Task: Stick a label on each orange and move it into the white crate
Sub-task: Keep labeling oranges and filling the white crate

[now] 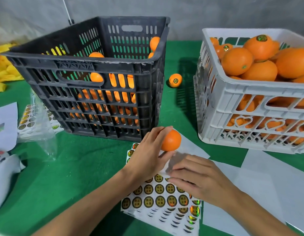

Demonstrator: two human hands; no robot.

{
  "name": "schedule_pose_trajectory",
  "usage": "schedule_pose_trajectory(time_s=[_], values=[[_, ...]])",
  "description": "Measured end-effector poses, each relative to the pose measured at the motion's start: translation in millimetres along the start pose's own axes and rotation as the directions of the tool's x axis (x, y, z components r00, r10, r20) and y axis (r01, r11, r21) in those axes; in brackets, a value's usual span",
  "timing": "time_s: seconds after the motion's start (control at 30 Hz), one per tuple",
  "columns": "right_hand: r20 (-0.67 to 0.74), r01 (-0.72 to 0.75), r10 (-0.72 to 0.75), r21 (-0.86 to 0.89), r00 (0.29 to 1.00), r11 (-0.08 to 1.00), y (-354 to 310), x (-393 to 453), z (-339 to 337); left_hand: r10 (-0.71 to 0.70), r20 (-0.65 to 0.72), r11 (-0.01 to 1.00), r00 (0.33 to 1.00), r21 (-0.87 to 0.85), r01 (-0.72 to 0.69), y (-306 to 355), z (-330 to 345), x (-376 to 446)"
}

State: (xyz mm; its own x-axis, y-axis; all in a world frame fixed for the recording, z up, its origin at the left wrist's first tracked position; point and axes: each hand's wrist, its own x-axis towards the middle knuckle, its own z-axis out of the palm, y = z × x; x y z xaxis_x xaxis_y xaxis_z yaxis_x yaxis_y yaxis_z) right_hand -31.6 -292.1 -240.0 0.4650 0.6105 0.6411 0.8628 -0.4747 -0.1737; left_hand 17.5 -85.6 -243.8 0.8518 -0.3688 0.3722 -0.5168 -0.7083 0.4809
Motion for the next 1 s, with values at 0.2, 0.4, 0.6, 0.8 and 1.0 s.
schedule_pose_trajectory(time_s=[0.2, 0.4, 0.6, 0.8, 1.0], values=[[-0.11, -0.106, 0.125, 0.166, 0.986, 0.98, -11.4, 8.1, -2.2, -0.012, 0.015, 1.0, 1.0, -0.007, 0.012, -2.0, 0.5, 0.6], [-0.057, -0.49, 0.706, 0.68, 0.706, 0.546, -9.2, 16.0, 2.9, 0.079, -0.009, 0.997, 0.997, 0.013, -0.079, 0.1, 0.2, -0.5], [-0.036, -0.584, 0.742, 0.592, 0.669, 0.555, -7.8, 19.7, 6.8, 0.126, -0.036, 0.992, 0.991, 0.003, -0.126, 1.0, 1.7, -0.8], [-0.037, -0.653, 0.71, 0.363, 0.703, 0.665, -7.9, 15.8, 13.8, 0.06, -0.056, 0.997, 0.997, -0.04, -0.063, -0.2, 1.4, -1.1], [-0.027, -0.669, 0.693, 0.235, 0.72, 0.705, -12.9, 19.3, 12.7, 0.082, -0.042, 0.997, 0.996, 0.0, -0.082, -0.3, 0.8, -0.3]])
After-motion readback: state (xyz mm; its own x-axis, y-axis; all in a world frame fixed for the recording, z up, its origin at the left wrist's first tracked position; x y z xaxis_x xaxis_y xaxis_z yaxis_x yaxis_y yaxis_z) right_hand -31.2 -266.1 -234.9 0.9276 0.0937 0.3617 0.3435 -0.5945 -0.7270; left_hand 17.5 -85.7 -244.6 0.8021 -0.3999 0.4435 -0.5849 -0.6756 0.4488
